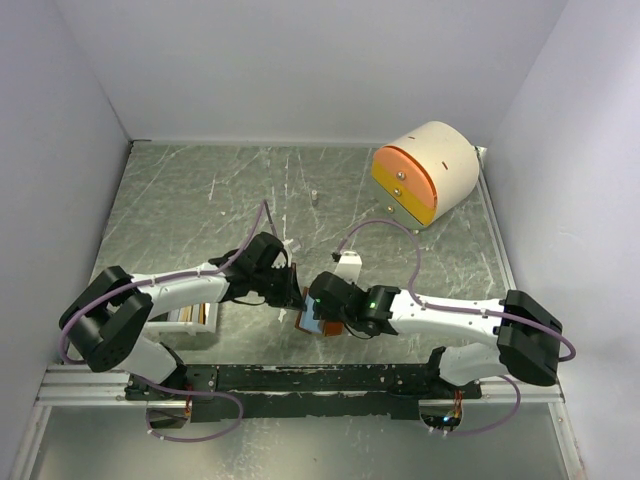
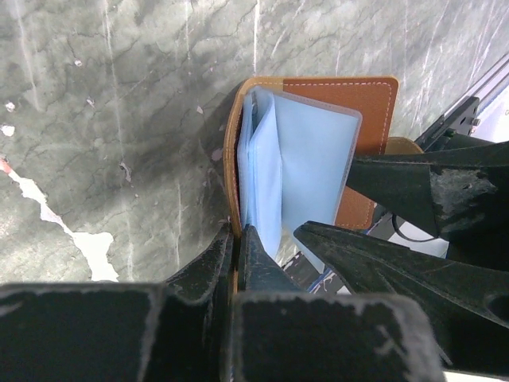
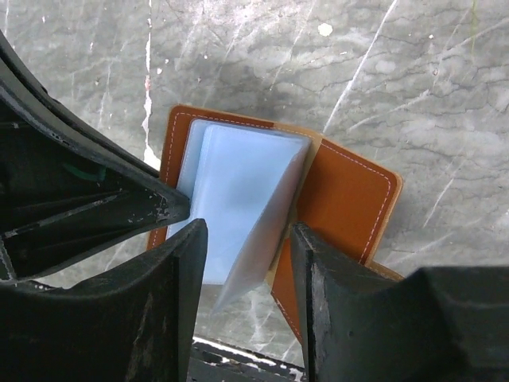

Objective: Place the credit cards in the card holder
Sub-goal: Open the card holder at the center of the board.

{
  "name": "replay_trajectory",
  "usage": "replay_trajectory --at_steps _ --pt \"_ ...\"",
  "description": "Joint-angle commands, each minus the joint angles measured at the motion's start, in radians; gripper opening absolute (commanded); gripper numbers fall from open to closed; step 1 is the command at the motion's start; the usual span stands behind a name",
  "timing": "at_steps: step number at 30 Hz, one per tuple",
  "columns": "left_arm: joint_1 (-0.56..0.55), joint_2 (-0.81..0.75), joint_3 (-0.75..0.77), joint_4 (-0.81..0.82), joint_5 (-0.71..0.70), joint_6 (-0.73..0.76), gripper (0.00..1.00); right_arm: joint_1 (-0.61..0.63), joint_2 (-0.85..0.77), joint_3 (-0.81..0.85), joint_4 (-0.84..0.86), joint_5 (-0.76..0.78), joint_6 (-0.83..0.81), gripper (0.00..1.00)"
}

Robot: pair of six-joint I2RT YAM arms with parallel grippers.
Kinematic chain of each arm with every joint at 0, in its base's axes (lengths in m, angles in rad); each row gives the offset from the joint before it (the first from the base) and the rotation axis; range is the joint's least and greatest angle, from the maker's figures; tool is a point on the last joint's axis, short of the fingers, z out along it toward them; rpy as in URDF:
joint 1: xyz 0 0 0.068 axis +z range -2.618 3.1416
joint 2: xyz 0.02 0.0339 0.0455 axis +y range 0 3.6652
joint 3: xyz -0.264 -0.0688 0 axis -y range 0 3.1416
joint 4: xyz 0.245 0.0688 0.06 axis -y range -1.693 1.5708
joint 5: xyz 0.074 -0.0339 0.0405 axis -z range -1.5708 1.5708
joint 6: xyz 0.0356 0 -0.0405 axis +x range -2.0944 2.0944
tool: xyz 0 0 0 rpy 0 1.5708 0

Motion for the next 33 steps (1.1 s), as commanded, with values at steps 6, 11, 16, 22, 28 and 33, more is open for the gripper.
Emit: replay_trajectory --at_steps 6,11,16,22,28,33 --pt "-0.008 -0.033 -0.021 0.010 -0.009 -0.022 0.07 -0.013 -0.034 -0.035 -0.064 0.050 0.043 0.39" --pt "-0.007 -0.048 -0.014 -0.002 -0.012 -0.022 0.07 -0.013 -0.111 0.049 -0.082 0.021 0.004 0.43" --pt "-0.008 -0.051 -0.022 0.010 -0.009 -0.031 0.07 -0.015 -0.180 0.010 0.094 -0.073 -0.019 0.45" --pt "-0.007 -0.045 -0.045 0.044 0.012 -0.050 0.07 -0.015 -0.098 -0.023 0.205 -0.137 -0.015 0.40" --pt "-0.008 -0.044 -0.044 0.045 0.012 -0.053 0.07 -0.030 -0.039 -0.039 0.151 -0.103 0.008 0.39" --pt "-0.009 -0.049 -0.052 0.050 0.012 -0.057 0.07 -0.048 -0.001 -0.065 0.179 -0.172 0.009 0.41"
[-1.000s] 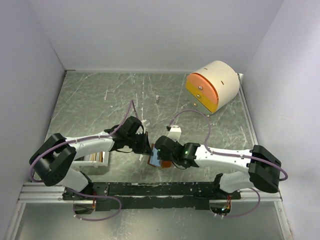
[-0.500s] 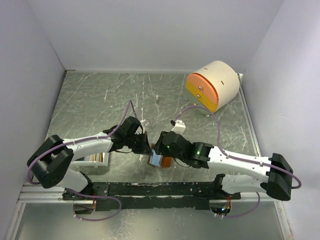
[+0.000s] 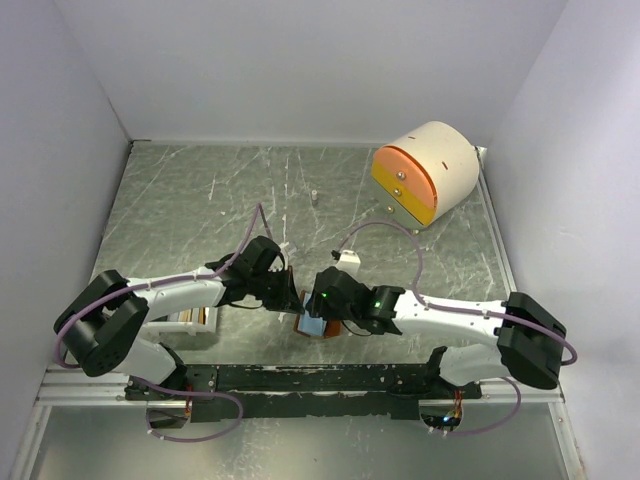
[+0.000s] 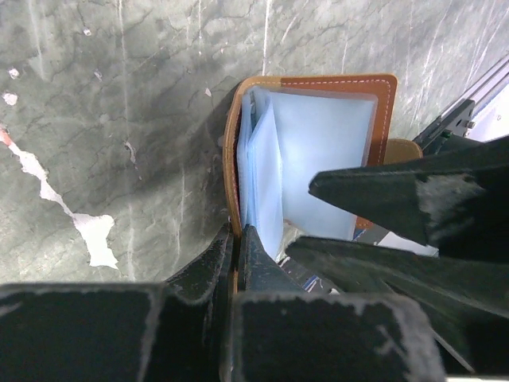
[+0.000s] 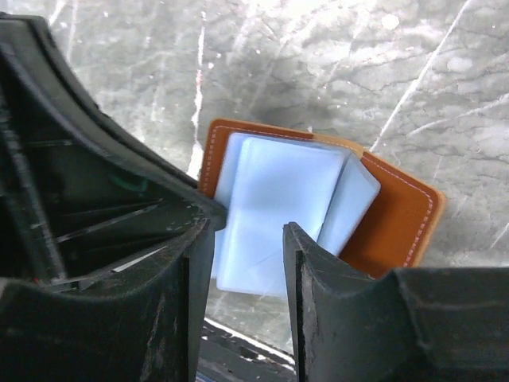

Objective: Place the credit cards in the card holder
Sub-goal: Open the card holder at the center of the board.

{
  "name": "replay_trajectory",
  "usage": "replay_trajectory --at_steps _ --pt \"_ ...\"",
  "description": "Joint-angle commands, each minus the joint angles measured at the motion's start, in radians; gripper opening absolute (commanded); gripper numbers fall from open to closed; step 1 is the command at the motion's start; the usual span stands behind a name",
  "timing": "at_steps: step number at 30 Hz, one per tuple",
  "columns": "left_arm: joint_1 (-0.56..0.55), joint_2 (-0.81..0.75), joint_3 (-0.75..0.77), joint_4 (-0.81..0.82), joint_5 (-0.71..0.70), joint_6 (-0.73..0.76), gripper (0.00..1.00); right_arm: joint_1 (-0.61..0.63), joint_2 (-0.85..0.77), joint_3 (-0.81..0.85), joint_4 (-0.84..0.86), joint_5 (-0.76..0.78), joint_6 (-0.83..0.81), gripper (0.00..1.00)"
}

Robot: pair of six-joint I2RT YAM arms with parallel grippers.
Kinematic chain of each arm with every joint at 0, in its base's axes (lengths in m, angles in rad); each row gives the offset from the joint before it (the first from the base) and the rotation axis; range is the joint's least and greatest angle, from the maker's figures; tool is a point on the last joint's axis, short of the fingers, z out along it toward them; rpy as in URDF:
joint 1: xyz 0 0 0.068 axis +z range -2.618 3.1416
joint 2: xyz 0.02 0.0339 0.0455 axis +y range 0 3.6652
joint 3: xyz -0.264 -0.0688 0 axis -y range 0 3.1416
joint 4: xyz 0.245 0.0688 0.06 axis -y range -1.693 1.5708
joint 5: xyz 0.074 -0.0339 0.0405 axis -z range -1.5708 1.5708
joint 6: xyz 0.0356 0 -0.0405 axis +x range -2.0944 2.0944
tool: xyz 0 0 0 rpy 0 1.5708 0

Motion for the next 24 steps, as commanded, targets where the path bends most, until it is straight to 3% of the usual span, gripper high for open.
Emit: replay_trajectory --at_steps 1,24 --pt "-0.009 -0.020 -0.010 0.035 0.015 -0.013 0.07 -0.011 0.038 -0.018 0.023 -0.045 0.007 0.41" --pt "-0.012 -0.022 -0.021 0.040 0.018 -0.017 0.07 -0.013 0.101 -0.023 0.007 -0.037 0.000 0.40"
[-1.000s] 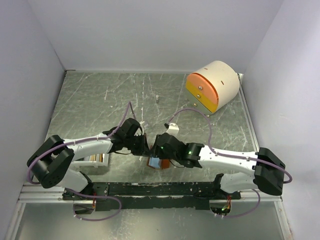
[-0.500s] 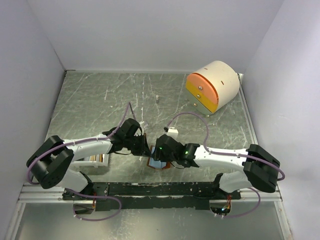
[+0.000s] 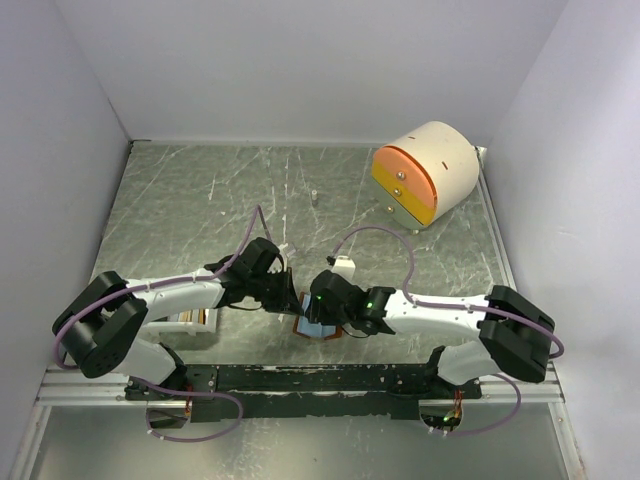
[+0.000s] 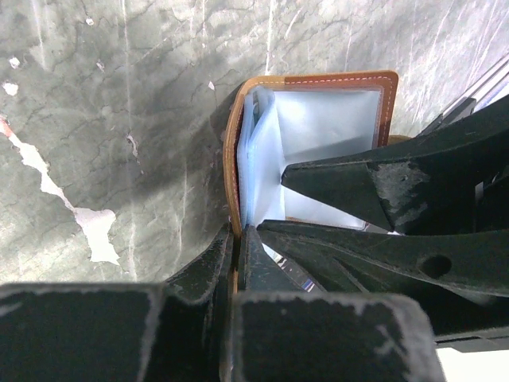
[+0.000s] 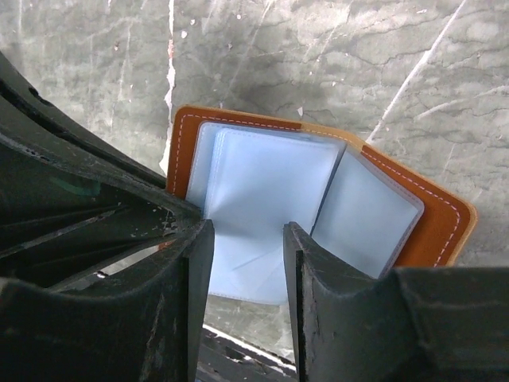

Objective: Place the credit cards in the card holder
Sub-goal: Open the card holder at the center of the board.

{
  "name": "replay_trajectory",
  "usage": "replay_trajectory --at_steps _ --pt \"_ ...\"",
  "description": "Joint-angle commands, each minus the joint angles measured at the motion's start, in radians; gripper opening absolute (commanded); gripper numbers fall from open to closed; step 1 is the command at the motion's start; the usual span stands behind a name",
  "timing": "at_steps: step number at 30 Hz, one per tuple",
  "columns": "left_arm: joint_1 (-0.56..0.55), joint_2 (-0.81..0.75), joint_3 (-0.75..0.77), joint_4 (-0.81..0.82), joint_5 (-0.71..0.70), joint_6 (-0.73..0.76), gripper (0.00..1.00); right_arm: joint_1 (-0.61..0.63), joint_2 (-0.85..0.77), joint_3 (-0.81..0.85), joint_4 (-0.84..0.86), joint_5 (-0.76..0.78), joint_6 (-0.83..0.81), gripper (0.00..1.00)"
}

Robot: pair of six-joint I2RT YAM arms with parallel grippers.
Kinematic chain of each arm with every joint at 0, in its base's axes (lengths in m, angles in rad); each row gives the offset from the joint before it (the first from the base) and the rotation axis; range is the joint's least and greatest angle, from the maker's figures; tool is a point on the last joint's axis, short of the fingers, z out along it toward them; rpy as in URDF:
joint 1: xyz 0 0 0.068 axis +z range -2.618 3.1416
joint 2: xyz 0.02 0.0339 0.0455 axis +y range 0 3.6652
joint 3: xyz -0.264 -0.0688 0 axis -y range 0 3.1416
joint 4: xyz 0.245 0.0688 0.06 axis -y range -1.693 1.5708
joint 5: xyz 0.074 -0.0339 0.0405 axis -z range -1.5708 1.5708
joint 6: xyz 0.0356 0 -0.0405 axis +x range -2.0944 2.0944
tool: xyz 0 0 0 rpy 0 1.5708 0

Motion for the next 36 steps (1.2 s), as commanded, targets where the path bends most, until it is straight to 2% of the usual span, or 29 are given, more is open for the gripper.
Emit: replay_trajectory --at_steps 1,15,18,23,27,29,32,36 --pt "-0.011 -0.014 -0.003 0.030 0.017 -0.009 0.07 -0.005 0.020 -0.001 -0.018 0.019 -0.002 0.40" --pt "-0.010 -0.014 -0.001 0.025 0.015 -0.012 0.08 -0.016 0.008 -0.049 -0.027 0.043 -0.002 0.34" --pt "-0.010 -0.013 -0.002 0.041 0.023 -0.018 0.18 -0.018 -0.006 -0.062 -0.017 0.041 -0.002 0.33" --pt "-0.012 -0.019 -0.024 0.112 0.054 -0.041 0.41 -0.019 -0.005 -0.067 -0.009 0.036 -0.003 0.32" --pt "-0.013 -0.007 -0.038 0.156 0.079 -0.055 0.48 -0.019 -0.001 -0.068 -0.007 0.035 -0.003 0.31" --pt "-0.013 0.003 -0.037 0.154 0.071 -0.052 0.47 -0.019 -0.004 -0.069 -0.007 0.034 -0.002 0.31" --pt "-0.013 0.025 -0.037 0.164 0.076 -0.050 0.37 -0.019 -0.010 -0.073 -0.007 0.035 -0.002 0.31" --pt "-0.013 0.057 -0.040 0.196 0.098 -0.054 0.29 -0.021 -0.020 -0.079 -0.009 0.039 0.001 0.31"
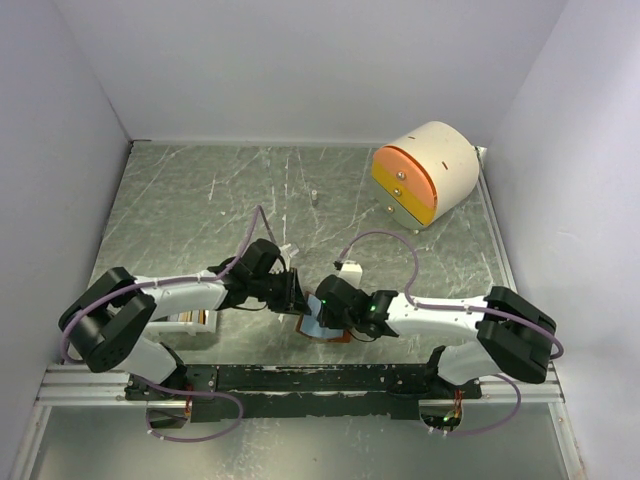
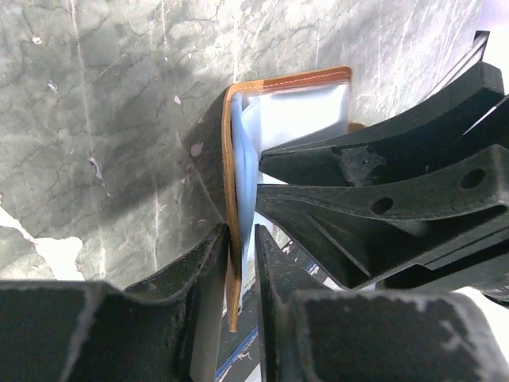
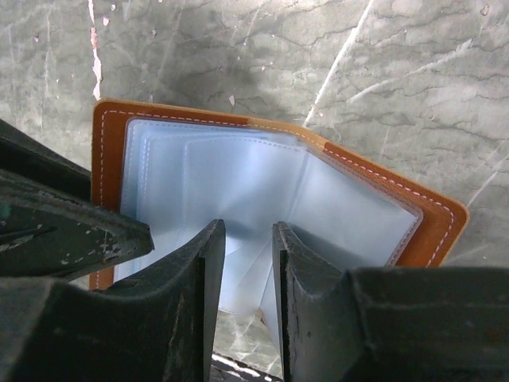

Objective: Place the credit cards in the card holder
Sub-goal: Open the card holder at the center of the board.

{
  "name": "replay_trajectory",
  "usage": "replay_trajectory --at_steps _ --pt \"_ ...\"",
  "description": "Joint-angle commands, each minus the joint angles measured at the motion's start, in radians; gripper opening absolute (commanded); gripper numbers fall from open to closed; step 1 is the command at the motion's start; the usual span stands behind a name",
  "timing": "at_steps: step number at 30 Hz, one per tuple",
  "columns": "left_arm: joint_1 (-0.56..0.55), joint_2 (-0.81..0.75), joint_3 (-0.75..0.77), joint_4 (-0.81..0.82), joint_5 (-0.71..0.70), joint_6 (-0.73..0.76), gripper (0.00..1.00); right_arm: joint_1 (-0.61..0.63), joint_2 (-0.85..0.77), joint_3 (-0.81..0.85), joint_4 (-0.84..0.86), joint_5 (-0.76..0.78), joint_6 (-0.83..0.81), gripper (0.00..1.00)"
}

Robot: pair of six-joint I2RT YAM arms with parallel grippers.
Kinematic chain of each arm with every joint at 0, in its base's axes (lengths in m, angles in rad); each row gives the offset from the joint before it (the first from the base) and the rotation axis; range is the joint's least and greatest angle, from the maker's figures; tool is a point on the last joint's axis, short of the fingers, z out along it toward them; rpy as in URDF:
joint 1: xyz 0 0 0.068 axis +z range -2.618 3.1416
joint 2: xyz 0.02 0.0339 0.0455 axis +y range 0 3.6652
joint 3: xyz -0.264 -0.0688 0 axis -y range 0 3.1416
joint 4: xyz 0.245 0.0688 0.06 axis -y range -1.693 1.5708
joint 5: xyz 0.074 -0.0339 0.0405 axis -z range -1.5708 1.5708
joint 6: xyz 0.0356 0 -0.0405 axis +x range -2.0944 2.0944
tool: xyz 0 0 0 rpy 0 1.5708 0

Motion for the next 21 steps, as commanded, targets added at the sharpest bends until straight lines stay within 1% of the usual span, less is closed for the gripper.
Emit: replay_trajectory --at_steps 1,3,4,7,8,11,14,18,21 --pt "-0.007 0.035 -0.012 0.074 0.051 -0.010 0.27 -0.006 -0.023 -0.018 -0.001 0.014 0.004 0.31" --pt "-0.009 0.041 -0.011 0.075 0.048 -0.011 0.26 -0.005 -0.025 -0.021 0.000 0.014 0.004 0.30" --pt "-0.008 0.043 -0.008 0.071 0.045 -0.008 0.23 -0.006 -0.027 -0.022 0.000 0.014 0.004 0.30" --pt "-0.009 0.039 0.002 0.041 0.031 0.004 0.09 -0.006 -0.030 -0.022 -0.002 0.017 0.005 0.30" --pt "-0.008 0.032 0.007 0.027 0.028 0.009 0.07 -0.007 -0.032 -0.021 -0.004 0.017 0.005 0.30" --pt "-0.008 -0.010 0.030 -0.032 0.021 0.019 0.07 -0.014 -0.045 -0.006 -0.031 0.009 -0.001 0.35" --pt "-0.008 -0.088 0.069 -0.137 0.000 0.026 0.07 -0.017 -0.092 0.005 -0.053 0.012 -0.006 0.37" --pt "-0.009 -0.159 0.158 -0.346 -0.117 0.062 0.07 -0.036 -0.151 -0.047 -0.013 0.025 -0.013 0.36" --pt "-0.011 -0.151 0.197 -0.425 -0.123 0.089 0.07 -0.075 -0.143 -0.099 0.056 -0.029 -0.027 0.32"
